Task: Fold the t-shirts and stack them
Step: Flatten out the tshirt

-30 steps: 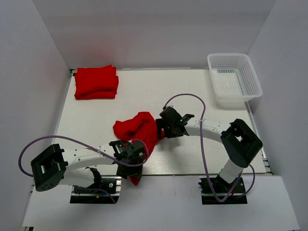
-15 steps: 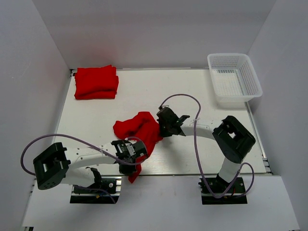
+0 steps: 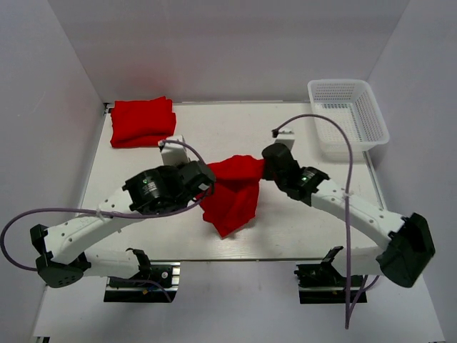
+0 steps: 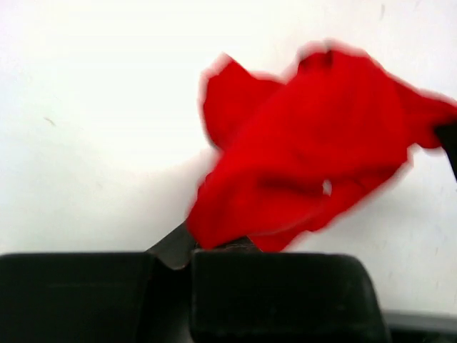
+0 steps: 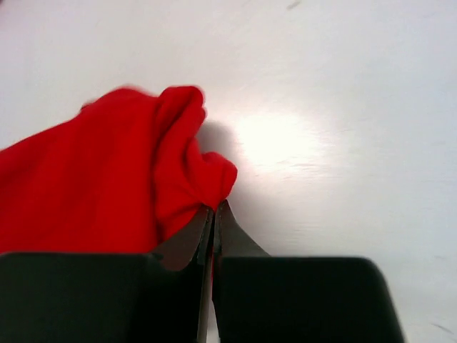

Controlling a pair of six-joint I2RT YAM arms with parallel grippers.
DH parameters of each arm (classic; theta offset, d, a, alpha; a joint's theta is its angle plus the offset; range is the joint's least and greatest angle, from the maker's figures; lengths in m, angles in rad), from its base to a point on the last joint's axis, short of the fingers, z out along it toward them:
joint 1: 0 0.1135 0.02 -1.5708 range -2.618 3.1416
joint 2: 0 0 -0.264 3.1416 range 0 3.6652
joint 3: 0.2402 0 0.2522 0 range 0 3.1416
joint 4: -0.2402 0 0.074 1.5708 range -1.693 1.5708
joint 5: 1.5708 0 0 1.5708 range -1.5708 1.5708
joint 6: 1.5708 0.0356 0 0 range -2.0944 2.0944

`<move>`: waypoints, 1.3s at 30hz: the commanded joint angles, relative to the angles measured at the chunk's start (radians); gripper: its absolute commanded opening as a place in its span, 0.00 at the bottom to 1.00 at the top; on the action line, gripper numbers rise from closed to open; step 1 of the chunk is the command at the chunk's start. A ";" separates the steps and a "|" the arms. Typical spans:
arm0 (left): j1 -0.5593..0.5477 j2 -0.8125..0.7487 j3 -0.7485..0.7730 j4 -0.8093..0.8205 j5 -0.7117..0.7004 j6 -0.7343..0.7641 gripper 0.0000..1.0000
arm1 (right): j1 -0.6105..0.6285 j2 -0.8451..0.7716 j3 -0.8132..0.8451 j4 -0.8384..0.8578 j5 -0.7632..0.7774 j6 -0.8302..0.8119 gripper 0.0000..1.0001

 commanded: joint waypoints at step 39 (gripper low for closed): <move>0.035 0.085 0.730 1.246 -0.549 2.002 0.00 | -0.152 -0.406 1.051 -0.146 0.190 -0.750 0.00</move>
